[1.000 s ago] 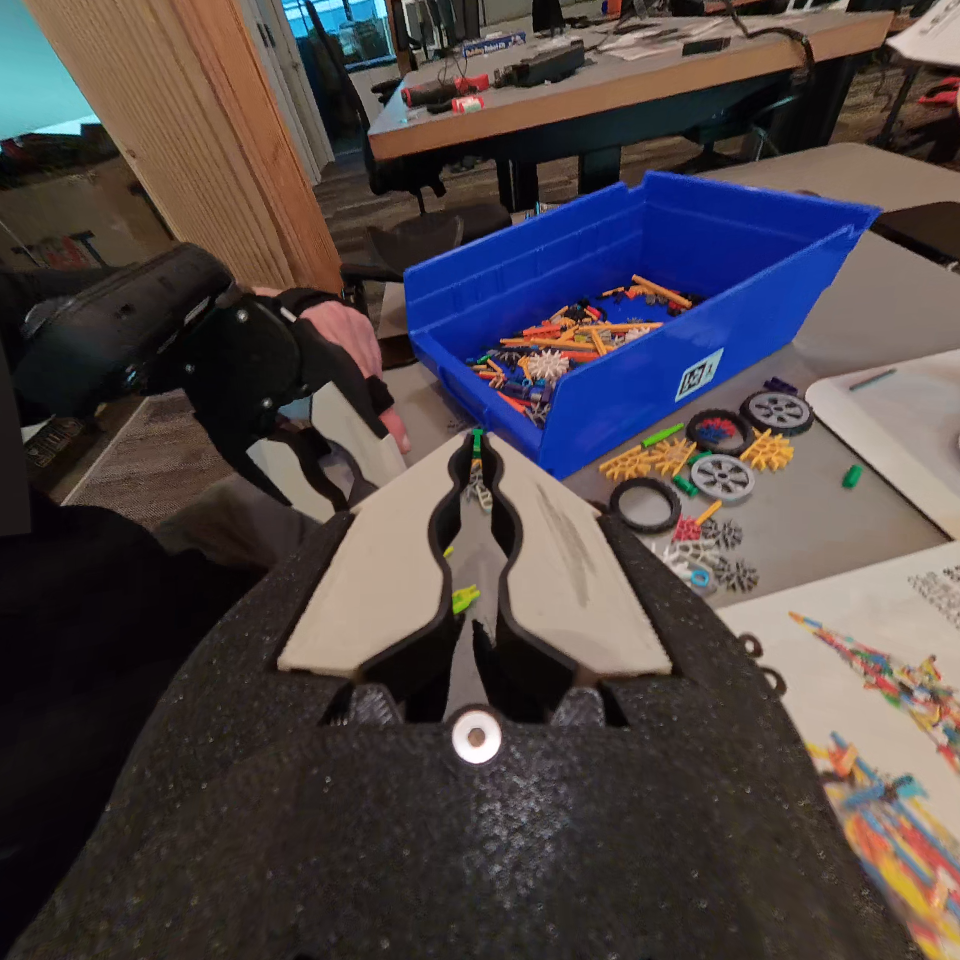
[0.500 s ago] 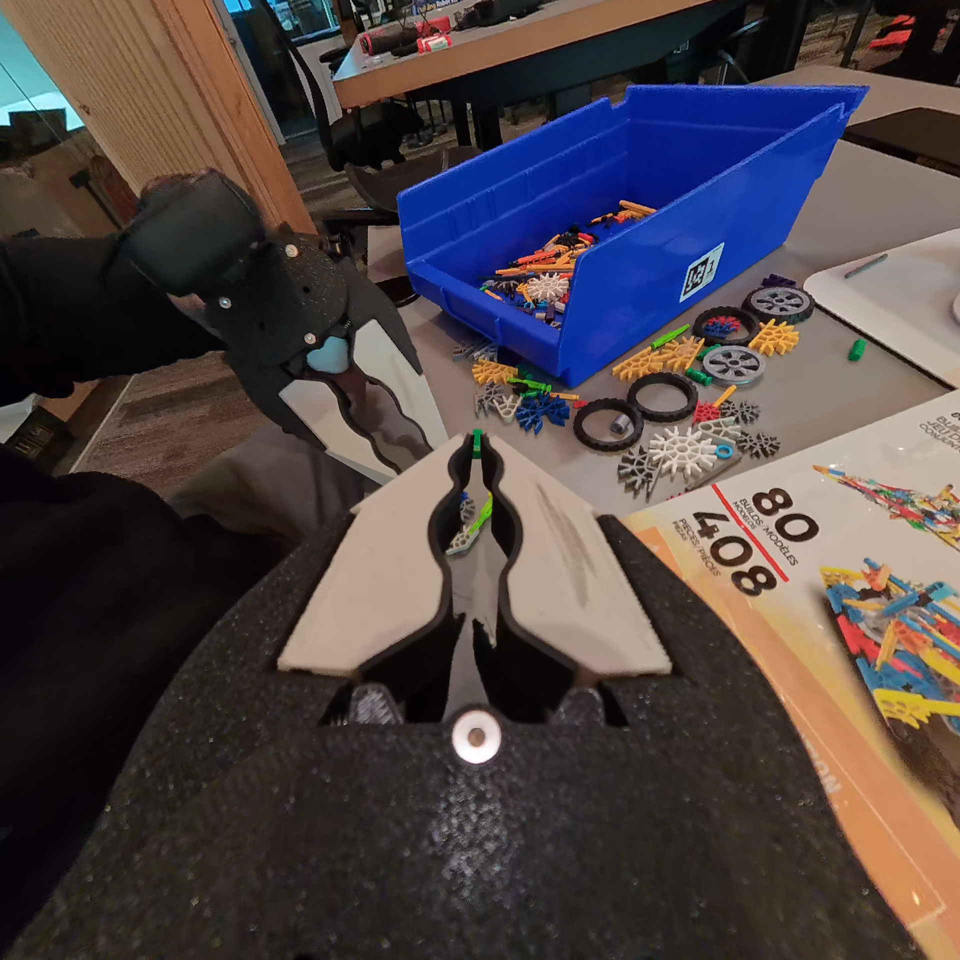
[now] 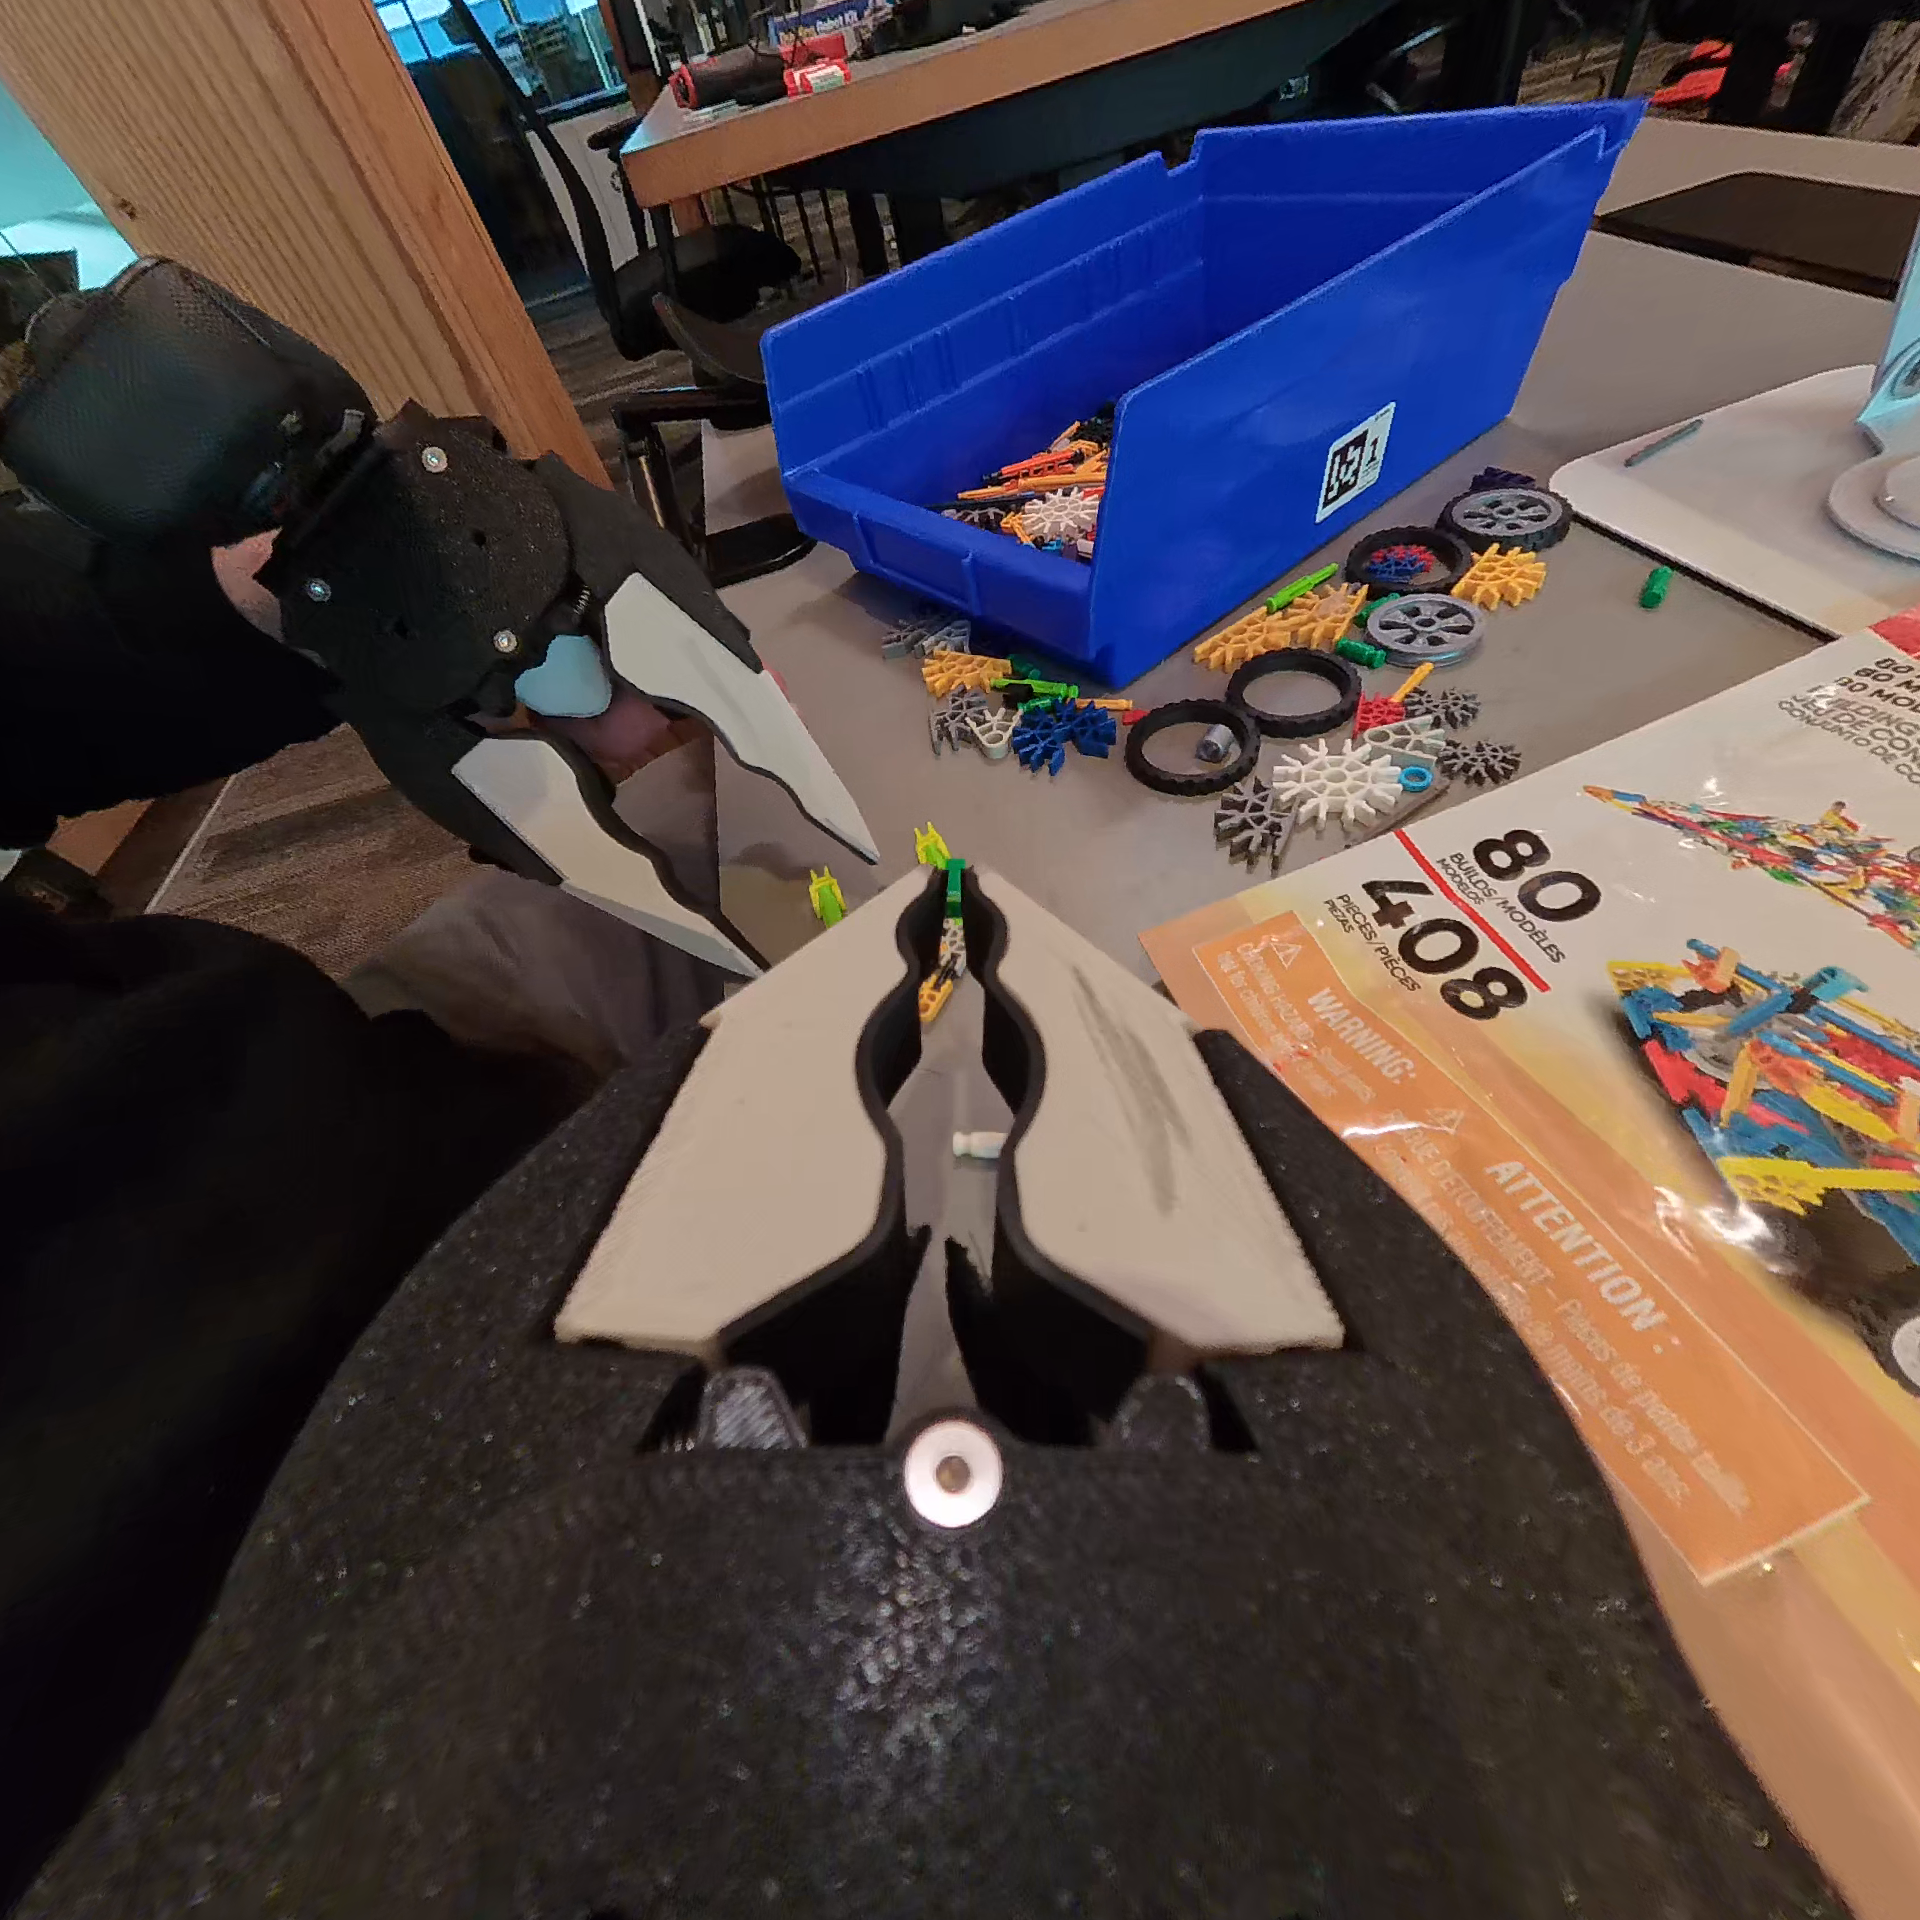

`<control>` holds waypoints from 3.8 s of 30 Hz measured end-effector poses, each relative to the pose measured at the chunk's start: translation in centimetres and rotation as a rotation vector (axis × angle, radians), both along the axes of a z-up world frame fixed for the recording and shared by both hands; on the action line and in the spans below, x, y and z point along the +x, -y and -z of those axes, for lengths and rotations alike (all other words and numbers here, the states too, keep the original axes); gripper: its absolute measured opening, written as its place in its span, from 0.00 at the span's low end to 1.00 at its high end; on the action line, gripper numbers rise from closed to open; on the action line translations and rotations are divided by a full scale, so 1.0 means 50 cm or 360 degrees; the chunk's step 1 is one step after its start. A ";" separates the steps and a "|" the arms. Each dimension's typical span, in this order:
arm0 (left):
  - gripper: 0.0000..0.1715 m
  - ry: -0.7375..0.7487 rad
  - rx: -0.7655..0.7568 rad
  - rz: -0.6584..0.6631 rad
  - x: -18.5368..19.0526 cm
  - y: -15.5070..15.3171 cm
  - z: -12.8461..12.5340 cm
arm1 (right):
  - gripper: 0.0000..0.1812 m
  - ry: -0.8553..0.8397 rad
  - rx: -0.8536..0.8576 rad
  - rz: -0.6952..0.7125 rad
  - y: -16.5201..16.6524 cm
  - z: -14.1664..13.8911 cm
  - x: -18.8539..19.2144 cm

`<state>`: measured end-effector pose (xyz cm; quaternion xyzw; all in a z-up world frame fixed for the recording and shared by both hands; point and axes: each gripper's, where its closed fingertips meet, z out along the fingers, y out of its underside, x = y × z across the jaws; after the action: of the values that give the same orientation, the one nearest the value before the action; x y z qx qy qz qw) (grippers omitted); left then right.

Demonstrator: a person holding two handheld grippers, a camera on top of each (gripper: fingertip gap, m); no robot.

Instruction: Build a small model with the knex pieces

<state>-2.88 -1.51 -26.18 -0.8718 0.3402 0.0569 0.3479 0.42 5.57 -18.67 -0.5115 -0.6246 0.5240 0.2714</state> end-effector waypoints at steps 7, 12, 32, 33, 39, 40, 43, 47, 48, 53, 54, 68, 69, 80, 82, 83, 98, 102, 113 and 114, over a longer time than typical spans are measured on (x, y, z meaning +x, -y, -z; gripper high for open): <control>0.24 0.0054 -0.0075 0.0023 0.015 0.018 0.004 | 0.00 -0.0014 -0.0038 -0.0005 -0.013 0.006 0.007; 0.26 0.0063 -0.0083 0.0045 0.021 0.023 0.002 | 0.01 -0.0029 -0.0064 -0.0021 -0.010 0.007 0.014; 0.33 0.0002 0.0000 -0.0113 0.038 0.008 0.012 | 0.01 0.0088 0.0014 -0.0143 0.027 0.040 0.025; 0.33 -0.0017 0.0016 -0.0109 0.039 0.009 0.014 | 0.01 0.0106 0.0039 -0.0159 0.033 0.044 0.024; 0.32 -0.0030 0.0074 -0.0151 0.056 0.017 0.014 | 0.01 0.0211 0.0162 -0.0224 0.068 0.071 0.024; 0.32 -0.0045 0.0087 -0.0160 0.056 0.017 0.013 | 0.01 0.0230 0.0176 -0.0234 0.073 0.077 0.024; 0.31 -0.0096 0.0145 -0.0150 0.051 0.013 0.005 | 0.01 0.0292 0.0221 -0.0262 0.083 0.091 0.021; 0.31 0.0034 0.0162 -0.0117 0.045 0.008 -0.011 | 0.01 0.0400 0.0282 -0.0277 0.091 0.111 0.017; 0.31 0.0056 0.0144 -0.0105 0.039 0.007 -0.011 | 0.01 0.0427 0.0297 -0.0284 0.094 0.118 0.017; 0.30 0.0181 0.0067 -0.0049 0.015 -0.011 -0.009 | 0.01 0.0495 0.0320 -0.0259 0.093 0.130 0.010; 0.29 0.0206 0.0051 -0.0030 0.015 -0.013 -0.007 | 0.01 0.0505 0.0316 -0.0259 0.094 0.132 0.010; 0.15 0.0322 0.0008 -0.0121 0.023 -0.016 0.010 | 0.01 0.0611 0.0261 -0.0224 0.086 0.146 0.001; 0.15 0.0313 0.0017 -0.0132 0.024 -0.017 0.010 | 0.01 0.0614 0.0257 -0.0216 0.085 0.147 0.000; 0.15 0.0224 0.0062 -0.0150 0.029 -0.018 0.009 | 0.01 0.0587 0.0131 -0.0179 0.081 0.136 -0.004; 0.14 0.0224 0.0063 -0.0154 0.029 -0.019 0.009 | 0.00 0.0583 0.0121 -0.0174 0.080 0.134 -0.005; 0.14 0.0230 0.0060 -0.0160 0.029 -0.020 0.009 | 0.00 0.0583 0.0116 -0.0171 0.079 0.135 -0.005; 0.14 0.0243 0.0029 -0.0159 0.033 -0.018 0.010 | 0.00 0.0626 0.0138 -0.0162 0.078 0.144 -0.004; 0.14 0.0242 0.0038 -0.0160 0.040 -0.020 0.010 | 0.00 0.0657 0.0090 -0.0132 0.079 0.147 -0.008; 0.14 0.0224 0.0047 -0.0170 0.033 -0.019 0.009 | 0.07 0.0605 0.0275 -0.0244 0.071 0.138 0.020; 0.14 0.0217 0.0045 -0.0168 0.032 -0.019 0.009 | 0.08 0.0605 0.0347 -0.0252 0.067 0.141 0.021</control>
<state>-1.29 -0.57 -26.65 -0.8854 0.2685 0.0204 0.3790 1.49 2.24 -25.73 -0.5182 -0.7555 0.3674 0.1606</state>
